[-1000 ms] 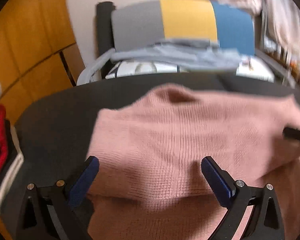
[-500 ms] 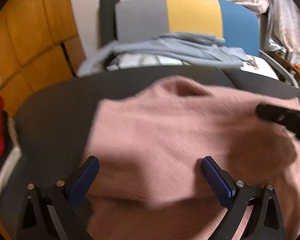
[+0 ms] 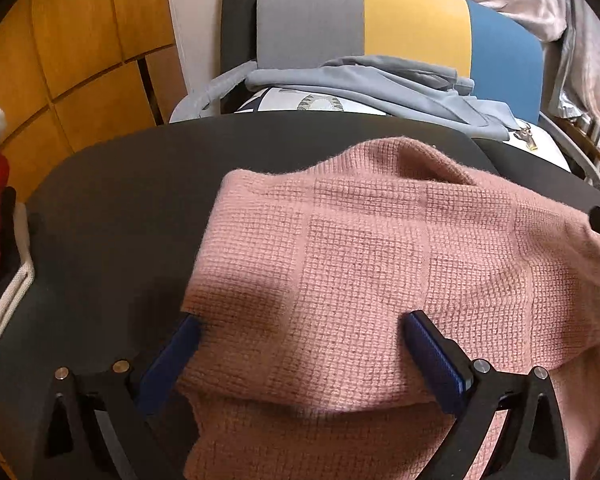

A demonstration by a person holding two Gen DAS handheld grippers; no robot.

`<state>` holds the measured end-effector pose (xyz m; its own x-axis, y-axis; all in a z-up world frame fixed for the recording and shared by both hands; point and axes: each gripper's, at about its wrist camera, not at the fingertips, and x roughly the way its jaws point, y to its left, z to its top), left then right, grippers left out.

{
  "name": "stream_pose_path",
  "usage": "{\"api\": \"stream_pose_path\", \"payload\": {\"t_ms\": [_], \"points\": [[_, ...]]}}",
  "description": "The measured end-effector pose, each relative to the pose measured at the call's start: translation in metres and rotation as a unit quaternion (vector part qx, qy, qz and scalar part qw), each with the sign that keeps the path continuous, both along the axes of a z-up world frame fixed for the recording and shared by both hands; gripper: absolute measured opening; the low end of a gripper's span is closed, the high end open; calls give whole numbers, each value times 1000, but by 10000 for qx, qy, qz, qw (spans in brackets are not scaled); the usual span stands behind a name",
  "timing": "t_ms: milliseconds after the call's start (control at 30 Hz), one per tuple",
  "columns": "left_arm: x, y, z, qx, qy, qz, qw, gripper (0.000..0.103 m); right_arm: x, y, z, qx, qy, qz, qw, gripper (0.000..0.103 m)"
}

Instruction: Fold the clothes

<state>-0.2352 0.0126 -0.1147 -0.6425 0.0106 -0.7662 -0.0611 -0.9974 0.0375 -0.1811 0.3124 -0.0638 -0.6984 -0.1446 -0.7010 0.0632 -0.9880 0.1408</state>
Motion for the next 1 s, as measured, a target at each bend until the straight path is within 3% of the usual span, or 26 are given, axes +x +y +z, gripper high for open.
{"api": "stream_pose_path", "payload": {"t_ms": [133,200,333,500,667,733,800,1000], "points": [[0,0,0,-14,5,6,10000,103,4,-5,-18,57,-379,336,9987,25],[0,0,0,-6,5,5,10000,103,6,3,-29,212,-451,235,9985,22],[0,0,-1,-2,5,7,10000,103,11,29,-31,60,-421,-251,9988,22],[-1,-1,0,-6,3,9,10000,103,31,76,-20,-1009,-341,-466,9932,25],[-1,0,-1,-2,6,15,10000,103,73,162,-6,-1308,-353,-1301,9822,30],[-1,0,-1,-3,6,16,10000,103,97,210,-5,-1589,-449,-1881,9682,32],[-1,0,-1,-10,8,18,10000,103,126,261,-7,-2024,-465,-2545,9445,36],[0,1,-1,-36,16,20,10000,103,211,392,-26,-2806,-458,-4391,8523,44]]}}
